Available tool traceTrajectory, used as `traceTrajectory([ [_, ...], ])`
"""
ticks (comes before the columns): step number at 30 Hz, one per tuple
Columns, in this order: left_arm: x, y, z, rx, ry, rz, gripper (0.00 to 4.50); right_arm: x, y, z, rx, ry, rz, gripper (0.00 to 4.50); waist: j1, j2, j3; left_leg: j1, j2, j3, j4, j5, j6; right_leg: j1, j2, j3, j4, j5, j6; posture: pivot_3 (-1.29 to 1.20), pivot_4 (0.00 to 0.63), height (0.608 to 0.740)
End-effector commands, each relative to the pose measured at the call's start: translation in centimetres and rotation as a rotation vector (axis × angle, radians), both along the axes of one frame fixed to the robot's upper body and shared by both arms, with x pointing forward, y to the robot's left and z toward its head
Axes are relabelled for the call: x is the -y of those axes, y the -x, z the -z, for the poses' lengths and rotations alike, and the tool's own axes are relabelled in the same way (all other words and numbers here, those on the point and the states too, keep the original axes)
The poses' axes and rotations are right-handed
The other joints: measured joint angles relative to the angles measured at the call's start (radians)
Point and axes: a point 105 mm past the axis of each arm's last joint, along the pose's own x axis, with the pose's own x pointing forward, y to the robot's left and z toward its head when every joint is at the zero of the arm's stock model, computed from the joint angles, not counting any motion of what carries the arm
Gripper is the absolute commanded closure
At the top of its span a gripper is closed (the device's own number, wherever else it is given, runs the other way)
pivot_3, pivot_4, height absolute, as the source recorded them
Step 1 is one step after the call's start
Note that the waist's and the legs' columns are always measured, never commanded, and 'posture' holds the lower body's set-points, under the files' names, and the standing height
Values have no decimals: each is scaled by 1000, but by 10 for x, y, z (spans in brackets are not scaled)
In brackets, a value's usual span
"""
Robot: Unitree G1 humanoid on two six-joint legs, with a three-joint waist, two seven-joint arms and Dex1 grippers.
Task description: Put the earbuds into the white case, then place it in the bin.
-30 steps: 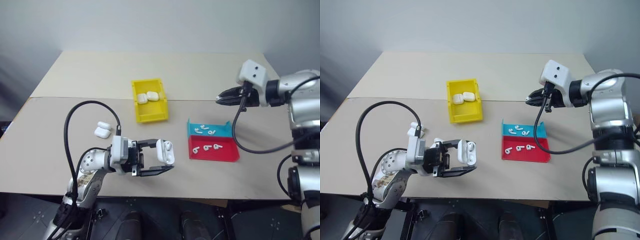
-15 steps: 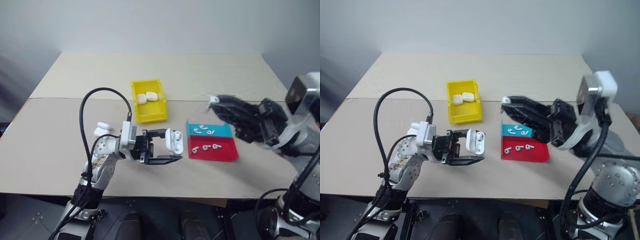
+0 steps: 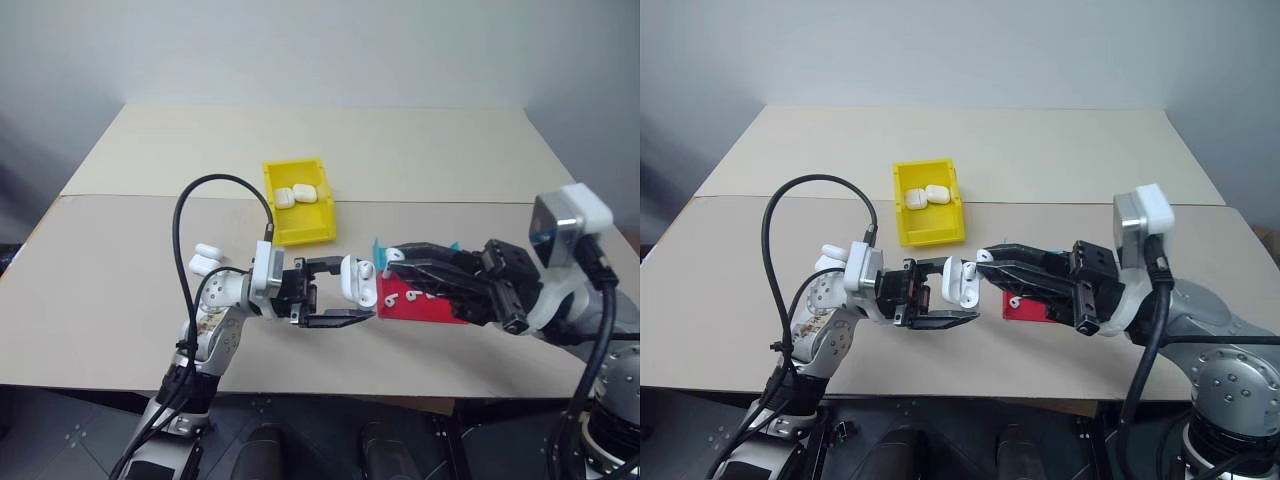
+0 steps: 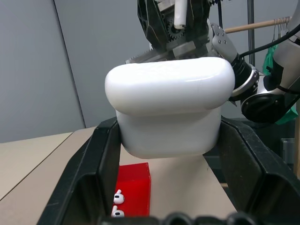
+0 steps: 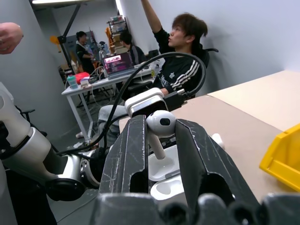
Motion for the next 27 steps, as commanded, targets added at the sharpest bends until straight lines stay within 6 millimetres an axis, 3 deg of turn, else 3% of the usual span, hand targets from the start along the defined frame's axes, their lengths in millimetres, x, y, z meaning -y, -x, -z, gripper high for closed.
traceTrajectory([
  [1,5,3,-8,51,8,14,1731,-5,7,-1,55,21,-16,3553,0,0,0,0,0,0,0,0,0,0,0,0,0,0,0,0,150,740],
  [27,6,2,-8,60,3,11,1731,-7,-2,21,63,89,9,3553,0,0,0,0,0,0,0,0,0,0,0,0,0,0,0,0,150,740],
])
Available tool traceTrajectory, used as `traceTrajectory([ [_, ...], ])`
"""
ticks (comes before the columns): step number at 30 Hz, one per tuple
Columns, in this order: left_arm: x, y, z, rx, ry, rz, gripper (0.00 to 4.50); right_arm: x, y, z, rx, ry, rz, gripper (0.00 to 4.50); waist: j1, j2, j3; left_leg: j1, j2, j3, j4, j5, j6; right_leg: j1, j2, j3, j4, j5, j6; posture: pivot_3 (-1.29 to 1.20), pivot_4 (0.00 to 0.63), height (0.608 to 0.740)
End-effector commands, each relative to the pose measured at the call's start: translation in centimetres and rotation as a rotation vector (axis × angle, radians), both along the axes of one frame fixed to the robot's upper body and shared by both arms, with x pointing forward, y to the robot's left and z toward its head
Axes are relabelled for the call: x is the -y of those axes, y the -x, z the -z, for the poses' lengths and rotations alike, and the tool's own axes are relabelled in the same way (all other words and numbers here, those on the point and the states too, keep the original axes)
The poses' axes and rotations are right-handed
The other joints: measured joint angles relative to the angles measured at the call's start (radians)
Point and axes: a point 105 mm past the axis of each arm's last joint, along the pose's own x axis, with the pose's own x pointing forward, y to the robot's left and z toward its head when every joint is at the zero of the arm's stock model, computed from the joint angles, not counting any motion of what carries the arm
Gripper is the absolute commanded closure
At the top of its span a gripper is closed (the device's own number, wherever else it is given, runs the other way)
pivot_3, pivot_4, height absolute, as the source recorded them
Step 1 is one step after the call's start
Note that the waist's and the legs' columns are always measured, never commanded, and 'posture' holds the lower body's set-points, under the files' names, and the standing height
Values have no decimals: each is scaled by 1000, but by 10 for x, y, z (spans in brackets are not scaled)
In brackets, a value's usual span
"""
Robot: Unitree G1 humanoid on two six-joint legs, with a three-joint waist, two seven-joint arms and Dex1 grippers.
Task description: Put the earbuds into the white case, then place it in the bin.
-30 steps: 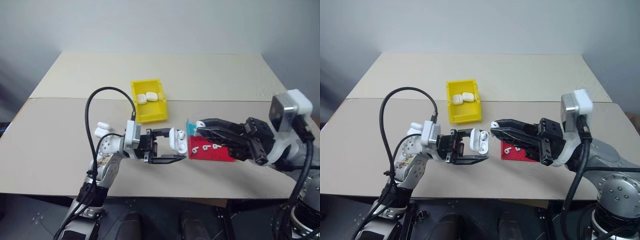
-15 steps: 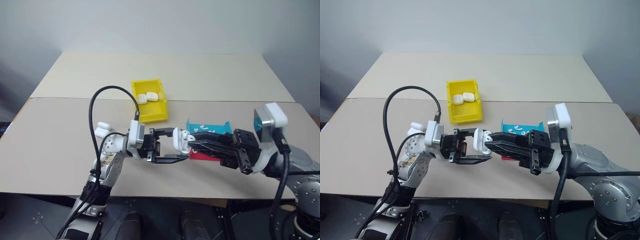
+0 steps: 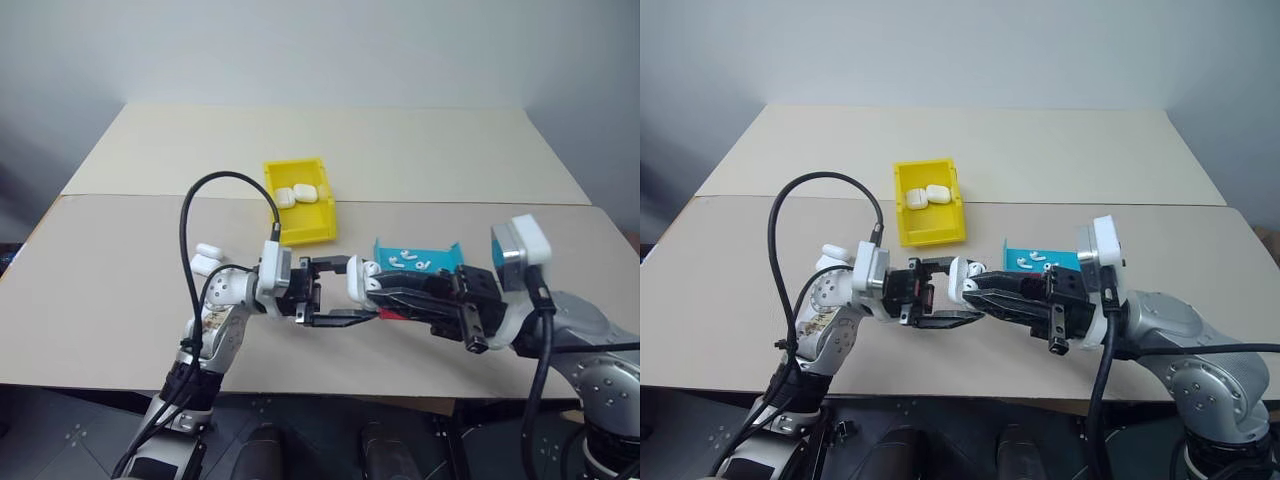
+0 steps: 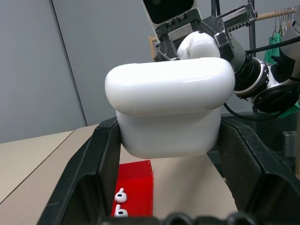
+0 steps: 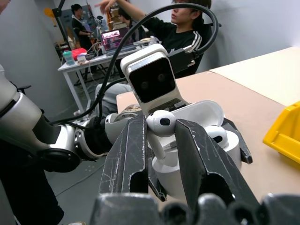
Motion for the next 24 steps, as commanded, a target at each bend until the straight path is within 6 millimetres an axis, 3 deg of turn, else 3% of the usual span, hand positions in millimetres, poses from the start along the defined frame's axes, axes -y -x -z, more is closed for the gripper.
traceTrajectory([
  [1,1,3,-8,36,27,12,1731,1,2,-3,40,8,-3,3553,0,0,0,0,0,0,0,0,0,0,0,0,0,0,0,0,150,740],
  [13,2,2,-8,37,29,10,1731,2,4,-3,61,8,-6,3553,0,0,0,0,0,0,0,0,0,0,0,0,0,0,0,0,150,740],
  [17,2,1,-7,30,24,4,1731,1,4,-3,73,7,-7,2572,0,0,0,0,0,0,0,0,0,0,0,0,0,0,0,0,150,740],
  [24,1,0,-6,27,18,-1,1731,3,4,-2,79,21,0,2572,1,0,0,0,0,0,0,0,0,0,0,0,0,0,0,0,150,740],
])
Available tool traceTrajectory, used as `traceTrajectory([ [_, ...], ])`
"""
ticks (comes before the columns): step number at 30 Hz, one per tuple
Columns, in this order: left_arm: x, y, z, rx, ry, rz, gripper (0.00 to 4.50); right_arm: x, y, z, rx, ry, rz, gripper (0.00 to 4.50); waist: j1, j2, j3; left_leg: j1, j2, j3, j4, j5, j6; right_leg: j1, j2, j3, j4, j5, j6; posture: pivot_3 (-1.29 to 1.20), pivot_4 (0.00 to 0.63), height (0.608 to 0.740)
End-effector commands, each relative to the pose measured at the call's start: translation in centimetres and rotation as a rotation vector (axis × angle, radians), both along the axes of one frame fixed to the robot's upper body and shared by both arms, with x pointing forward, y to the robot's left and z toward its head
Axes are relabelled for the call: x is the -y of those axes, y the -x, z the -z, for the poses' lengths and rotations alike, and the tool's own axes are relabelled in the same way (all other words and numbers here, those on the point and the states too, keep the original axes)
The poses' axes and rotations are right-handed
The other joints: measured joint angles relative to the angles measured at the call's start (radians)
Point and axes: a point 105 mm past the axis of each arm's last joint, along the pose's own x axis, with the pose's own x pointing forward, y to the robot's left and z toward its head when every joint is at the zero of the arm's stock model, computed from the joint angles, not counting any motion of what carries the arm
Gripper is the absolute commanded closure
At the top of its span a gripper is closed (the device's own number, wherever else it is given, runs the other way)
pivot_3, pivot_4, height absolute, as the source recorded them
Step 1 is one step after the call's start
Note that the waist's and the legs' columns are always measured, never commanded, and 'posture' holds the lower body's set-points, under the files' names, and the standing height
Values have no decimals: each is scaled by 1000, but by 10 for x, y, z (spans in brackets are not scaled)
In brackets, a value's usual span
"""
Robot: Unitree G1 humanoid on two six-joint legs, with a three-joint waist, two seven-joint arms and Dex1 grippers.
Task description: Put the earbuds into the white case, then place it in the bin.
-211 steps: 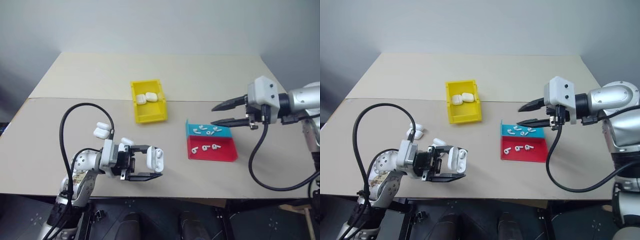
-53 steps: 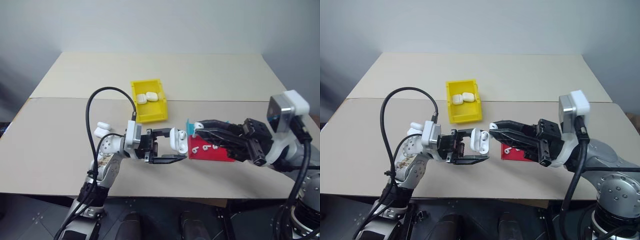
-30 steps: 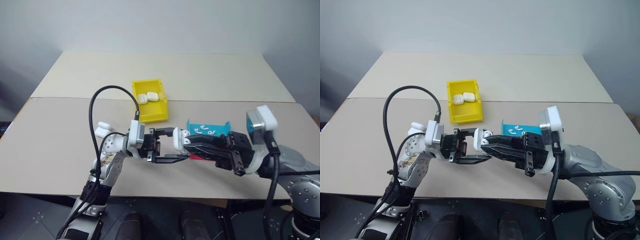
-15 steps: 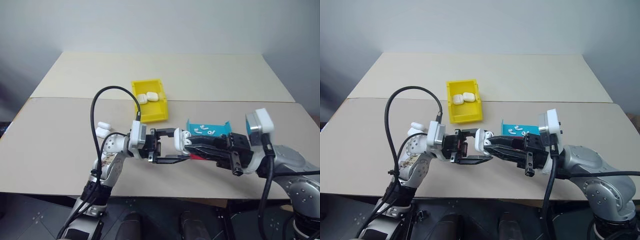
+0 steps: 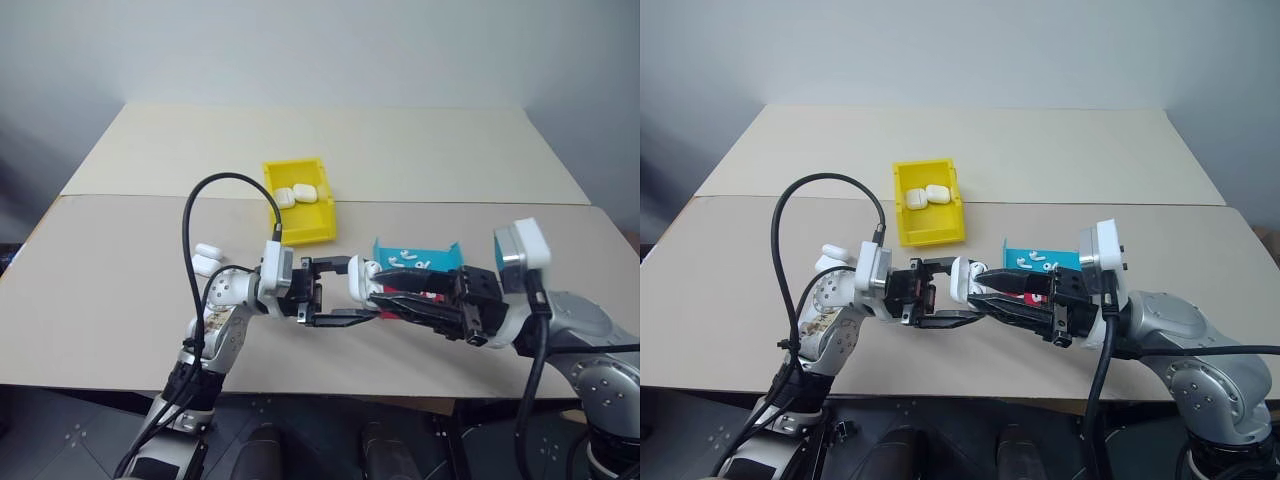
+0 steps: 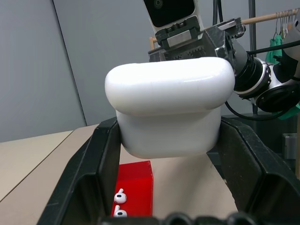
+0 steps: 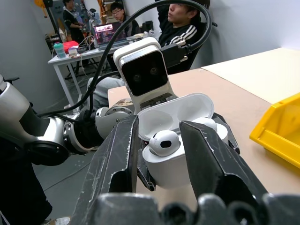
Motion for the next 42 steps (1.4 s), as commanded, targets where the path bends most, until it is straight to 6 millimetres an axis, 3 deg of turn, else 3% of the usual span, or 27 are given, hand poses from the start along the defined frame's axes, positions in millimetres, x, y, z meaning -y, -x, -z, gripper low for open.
traceTrajectory([
  [1,0,1,-6,36,13,2,1731,0,7,-5,42,-2,-24,2572,0,0,0,0,0,0,0,0,0,0,0,0,0,0,0,0,150,740],
  [6,-1,-1,-3,38,-2,0,1731,11,12,-13,59,4,-53,2572,0,0,0,0,0,0,0,0,0,0,0,0,0,0,0,0,150,740],
  [11,1,-7,-3,49,-23,2,1731,16,1,-45,144,71,-54,2572,-5,0,0,1,0,0,1,0,0,0,0,0,0,0,0,0,150,740],
  [14,0,-14,-1,68,-47,-11,1731,8,-12,-63,196,178,-28,3130,-5,0,0,1,0,0,0,0,0,0,0,0,1,0,0,0,150,740],
  [18,0,-20,0,84,-58,-17,1731,-8,-15,-79,274,278,-75,4446,-2,0,0,-1,0,0,-1,0,1,-1,0,0,-1,0,0,0,150,740],
  [19,1,-20,0,89,-57,-16,1731,-13,-15,-80,284,302,-87,4481,-2,0,0,-2,0,0,0,0,1,-2,0,0,-2,0,0,0,150,740],
  [31,4,-24,3,102,-63,-53,1731,-49,-28,-40,380,564,-117,4481,2,0,0,-4,0,0,1,0,1,-4,0,-1,0,0,0,0,150,740],
  [42,6,-20,3,105,-44,-55,1731,-41,-38,-21,406,679,-95,4481,2,0,0,-4,0,0,1,0,1,-3,0,-1,0,0,0,0,150,740],
])
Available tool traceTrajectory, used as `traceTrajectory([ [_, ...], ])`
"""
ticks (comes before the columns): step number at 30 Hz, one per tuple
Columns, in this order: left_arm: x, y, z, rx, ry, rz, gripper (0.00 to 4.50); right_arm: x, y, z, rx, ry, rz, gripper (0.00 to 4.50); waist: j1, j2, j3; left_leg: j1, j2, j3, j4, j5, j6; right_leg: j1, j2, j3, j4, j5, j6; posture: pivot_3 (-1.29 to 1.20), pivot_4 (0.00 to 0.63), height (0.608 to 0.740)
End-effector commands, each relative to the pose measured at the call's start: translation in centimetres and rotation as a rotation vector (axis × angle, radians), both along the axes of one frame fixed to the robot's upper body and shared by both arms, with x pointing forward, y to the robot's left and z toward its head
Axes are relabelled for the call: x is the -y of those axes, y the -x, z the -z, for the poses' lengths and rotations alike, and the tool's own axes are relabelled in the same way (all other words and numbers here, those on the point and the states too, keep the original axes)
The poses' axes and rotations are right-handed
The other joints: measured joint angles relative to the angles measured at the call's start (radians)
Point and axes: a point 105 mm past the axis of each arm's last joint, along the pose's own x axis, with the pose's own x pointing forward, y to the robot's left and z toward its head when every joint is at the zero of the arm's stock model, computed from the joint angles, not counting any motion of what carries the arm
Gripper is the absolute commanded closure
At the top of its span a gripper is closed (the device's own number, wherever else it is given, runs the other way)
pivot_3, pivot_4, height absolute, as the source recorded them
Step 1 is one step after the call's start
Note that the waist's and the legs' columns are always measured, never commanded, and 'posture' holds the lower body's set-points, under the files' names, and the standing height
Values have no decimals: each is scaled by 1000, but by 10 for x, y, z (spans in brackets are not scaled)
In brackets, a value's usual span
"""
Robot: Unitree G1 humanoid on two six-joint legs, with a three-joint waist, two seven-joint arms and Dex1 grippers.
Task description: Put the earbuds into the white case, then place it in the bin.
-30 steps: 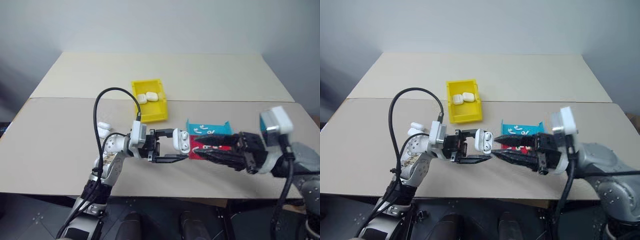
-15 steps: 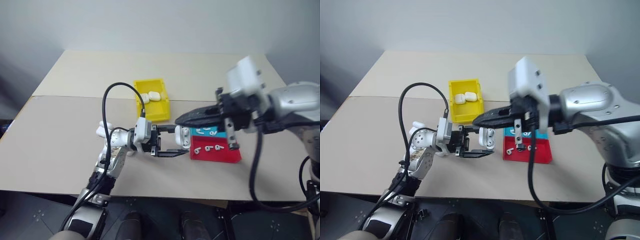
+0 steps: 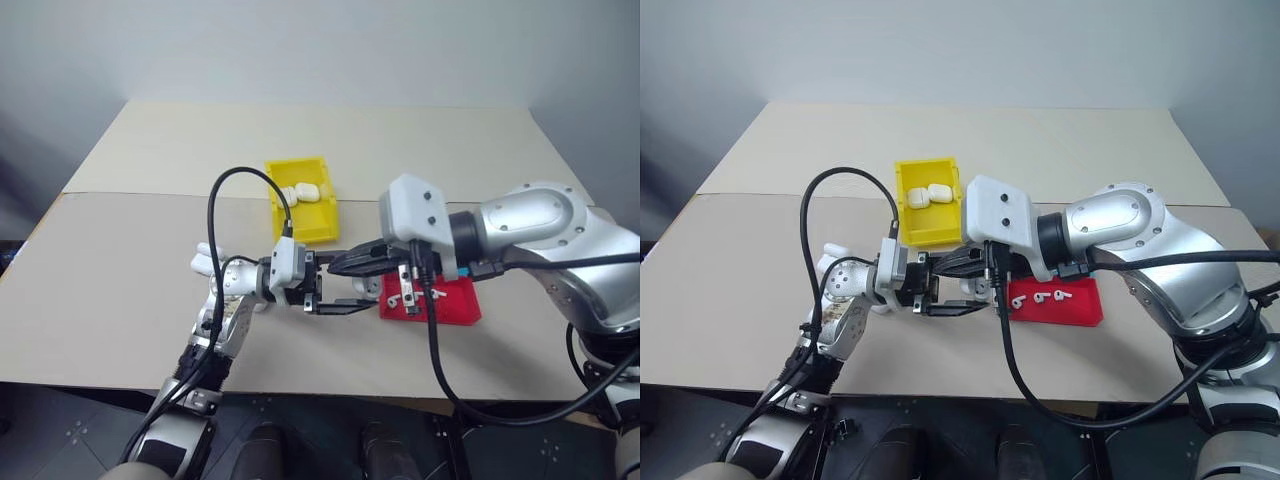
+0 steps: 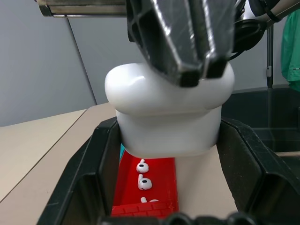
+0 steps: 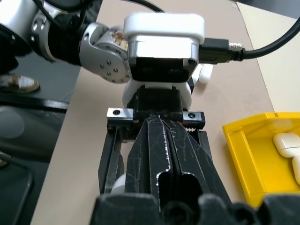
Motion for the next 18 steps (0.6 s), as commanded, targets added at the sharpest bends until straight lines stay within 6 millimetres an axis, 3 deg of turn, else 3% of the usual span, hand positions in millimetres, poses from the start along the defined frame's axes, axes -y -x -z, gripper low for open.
traceTrajectory([
  [1,1,7,-13,57,43,15,1731,7,-2,2,38,43,16,4481,0,0,0,0,0,0,0,0,0,0,0,0,0,0,0,0,150,740],
  [7,-2,5,-14,54,51,11,1731,16,-7,7,43,76,48,4481,-1,0,0,0,0,0,0,0,0,0,0,0,0,0,0,0,150,740],
  [18,-3,3,-14,54,57,1,1731,24,-7,-6,74,16,91,4481,-1,0,0,0,0,0,0,0,0,0,0,0,0,0,0,0,150,740],
])
